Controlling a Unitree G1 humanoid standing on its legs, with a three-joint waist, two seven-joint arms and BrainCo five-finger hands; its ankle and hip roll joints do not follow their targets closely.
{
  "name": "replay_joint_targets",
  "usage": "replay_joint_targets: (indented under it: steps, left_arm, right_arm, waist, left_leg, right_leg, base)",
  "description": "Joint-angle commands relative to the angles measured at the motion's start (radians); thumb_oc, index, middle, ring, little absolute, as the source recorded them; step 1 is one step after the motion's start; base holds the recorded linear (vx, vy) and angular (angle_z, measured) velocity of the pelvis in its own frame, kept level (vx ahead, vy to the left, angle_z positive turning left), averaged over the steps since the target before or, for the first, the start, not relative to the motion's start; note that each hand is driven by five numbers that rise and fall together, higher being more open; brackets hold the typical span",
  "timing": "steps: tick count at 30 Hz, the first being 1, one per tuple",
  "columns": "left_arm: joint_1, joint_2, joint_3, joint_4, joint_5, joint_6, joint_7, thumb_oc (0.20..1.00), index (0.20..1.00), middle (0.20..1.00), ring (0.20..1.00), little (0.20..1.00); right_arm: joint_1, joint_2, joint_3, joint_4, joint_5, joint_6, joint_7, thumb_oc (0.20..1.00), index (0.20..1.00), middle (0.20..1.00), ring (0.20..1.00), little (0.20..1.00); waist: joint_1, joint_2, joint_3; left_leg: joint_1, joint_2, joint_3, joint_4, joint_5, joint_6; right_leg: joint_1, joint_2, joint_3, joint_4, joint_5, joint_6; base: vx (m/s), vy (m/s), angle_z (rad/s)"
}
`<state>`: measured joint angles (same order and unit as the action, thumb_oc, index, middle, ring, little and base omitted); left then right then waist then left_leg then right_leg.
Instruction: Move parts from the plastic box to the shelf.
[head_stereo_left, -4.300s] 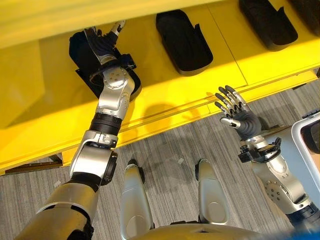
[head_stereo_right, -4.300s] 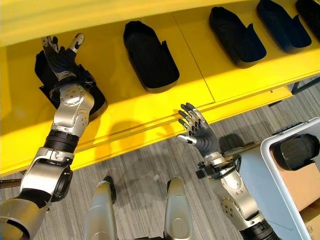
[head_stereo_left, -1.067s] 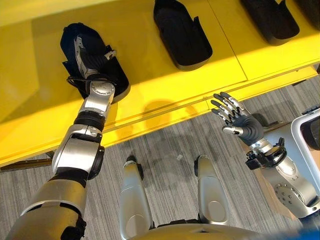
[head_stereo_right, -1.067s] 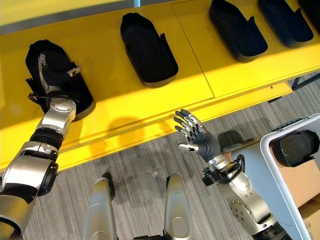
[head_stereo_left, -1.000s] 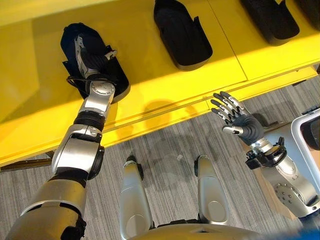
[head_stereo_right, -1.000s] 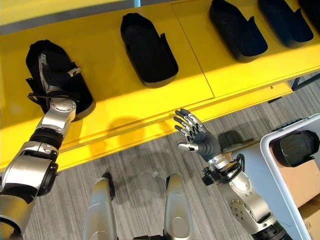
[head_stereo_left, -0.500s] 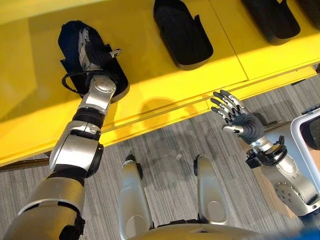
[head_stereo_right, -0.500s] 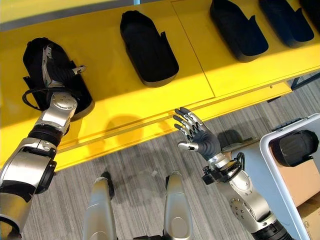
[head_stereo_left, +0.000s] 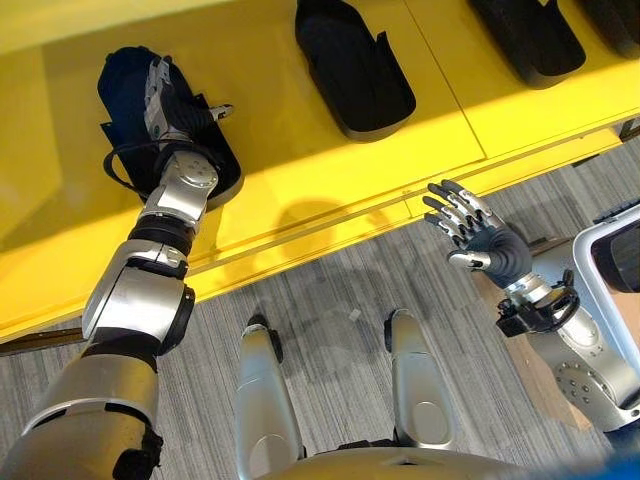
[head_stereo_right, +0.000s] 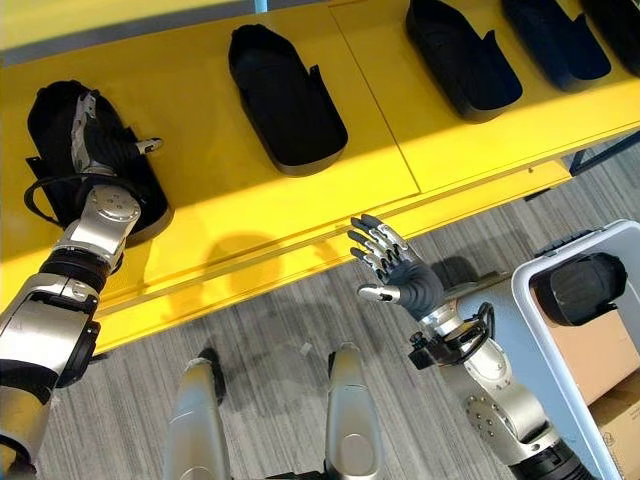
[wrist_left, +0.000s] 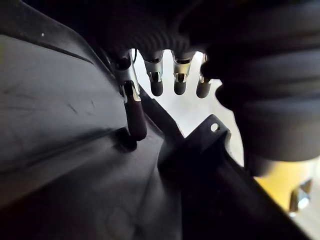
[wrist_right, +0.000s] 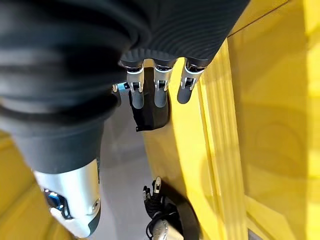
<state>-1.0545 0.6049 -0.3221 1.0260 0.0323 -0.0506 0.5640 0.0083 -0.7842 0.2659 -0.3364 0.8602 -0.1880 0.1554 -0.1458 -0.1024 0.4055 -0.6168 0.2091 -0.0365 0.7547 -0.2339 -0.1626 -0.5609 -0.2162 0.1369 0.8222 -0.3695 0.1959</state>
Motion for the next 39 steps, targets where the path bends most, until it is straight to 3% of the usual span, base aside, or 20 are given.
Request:
replay_joint_targets:
  steps: [1,7,14,20,30,39]
  left_arm:
    - [0.012,0.056,-0.015,0.072,0.059,-0.005,0.003,1.0,1.0,1.0,1.0,1.0]
    - [0.005,0.121,-0.028,0.011,0.103,-0.014,0.014,1.0,1.0,1.0,1.0,1.0]
    - [0.03,0.223,-0.004,-0.186,0.148,-0.039,0.039,1.0,1.0,1.0,1.0,1.0]
    - [0.133,0.293,0.126,-0.483,0.179,-0.064,0.051,1.0,1.0,1.0,1.0,1.0]
    - [0.271,0.22,0.294,-0.763,0.137,-0.102,0.032,1.0,1.0,1.0,1.0,1.0]
    - [0.742,0.23,0.488,-1.188,0.07,-0.213,-0.167,1.0,1.0,1.0,1.0,1.0]
  right_arm:
    - [0.026,0.003,-0.058,-0.066,0.038,-0.069,0.025,1.0,1.0,1.0,1.0,1.0]
    - [0.021,0.0,-0.056,-0.069,0.045,-0.07,0.033,1.0,1.0,1.0,1.0,1.0]
    - [0.038,0.015,-0.075,-0.069,0.041,-0.072,0.034,1.0,1.0,1.0,1.0,1.0]
    - [0.083,0.048,-0.132,-0.064,0.005,-0.063,0.03,1.0,1.0,1.0,1.0,1.0]
    - [0.099,0.088,-0.163,-0.053,-0.028,-0.039,0.019,1.0,1.0,1.0,1.0,1.0]
    - [0.128,0.124,-0.209,-0.033,-0.004,-0.02,0.032,1.0,1.0,1.0,1.0,1.0]
  waist:
    - [0.019,-0.008,-0.027]
    - [0.025,-0.002,-0.032]
    - [0.03,0.006,-0.035]
    - [0.043,0.011,-0.035]
    - [0.052,0.014,-0.04]
    - [0.086,0.027,-0.031]
  left_leg:
    - [0.01,0.022,-0.032,-0.007,0.076,0.016]
    - [0.014,0.022,-0.03,-0.013,0.077,0.015]
    - [0.017,0.02,-0.033,-0.015,0.075,0.014]
    - [0.016,0.017,-0.036,-0.01,0.067,0.015]
    - [0.016,0.014,-0.04,-0.014,0.064,0.019]
    - [0.035,0.004,-0.044,-0.042,0.081,0.022]
  right_leg:
    - [-0.065,-0.015,0.002,-0.008,0.187,-0.018]
    - [-0.062,-0.017,0.0,-0.01,0.187,-0.016]
    - [-0.055,-0.019,-0.001,-0.009,0.181,-0.017]
    - [-0.05,-0.02,-0.004,-0.008,0.172,-0.02]
    - [-0.049,-0.019,-0.007,-0.012,0.172,-0.027]
    - [-0.033,-0.018,-0.011,-0.025,0.178,-0.036]
  base:
    - [0.0,0.0,0.0]
    - [0.0,0.0,0.0]
    - [0.0,0.0,0.0]
    - [0.01,-0.002,0.03]
    - [0.0,0.0,0.0]
    - [0.01,-0.015,0.01]
